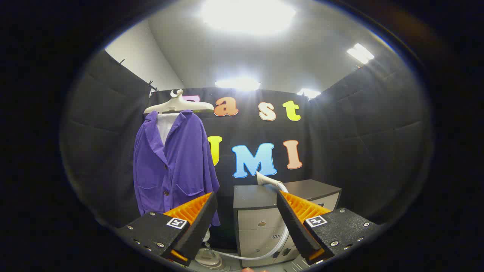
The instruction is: Iron the clothes twice with a garment steamer, once on the left side and once on the right side.
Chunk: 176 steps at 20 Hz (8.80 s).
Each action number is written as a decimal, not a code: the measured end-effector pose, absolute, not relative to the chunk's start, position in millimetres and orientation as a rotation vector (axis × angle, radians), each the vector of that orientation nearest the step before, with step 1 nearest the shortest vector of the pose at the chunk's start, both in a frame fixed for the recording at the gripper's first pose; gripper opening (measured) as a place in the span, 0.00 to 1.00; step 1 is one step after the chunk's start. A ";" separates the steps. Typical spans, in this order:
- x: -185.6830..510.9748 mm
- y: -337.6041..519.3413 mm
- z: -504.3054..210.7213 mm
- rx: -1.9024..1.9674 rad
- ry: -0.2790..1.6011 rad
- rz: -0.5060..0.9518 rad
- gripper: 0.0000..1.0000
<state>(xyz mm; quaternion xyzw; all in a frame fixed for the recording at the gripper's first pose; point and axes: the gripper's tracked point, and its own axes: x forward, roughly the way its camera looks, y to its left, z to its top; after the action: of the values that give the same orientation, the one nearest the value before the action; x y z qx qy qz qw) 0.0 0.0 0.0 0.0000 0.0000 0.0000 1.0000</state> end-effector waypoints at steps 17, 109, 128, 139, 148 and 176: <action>0.8 25.6 -3.0 -0.035 -0.005 0.011 0.97; 477.8 -189.8 -142.7 0.725 0.571 0.251 0.95; 488.7 -134.9 -188.0 0.957 0.921 0.430 0.36; 424.5 -129.0 -146.3 0.833 0.800 0.360 0.24; 293.0 -69.6 -82.9 0.666 0.655 0.362 0.24; 183.9 172.7 37.3 -0.100 0.025 0.148 0.24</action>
<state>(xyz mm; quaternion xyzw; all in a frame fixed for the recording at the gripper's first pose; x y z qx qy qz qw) 183.9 172.7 37.3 -0.0502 0.0126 0.0739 0.9959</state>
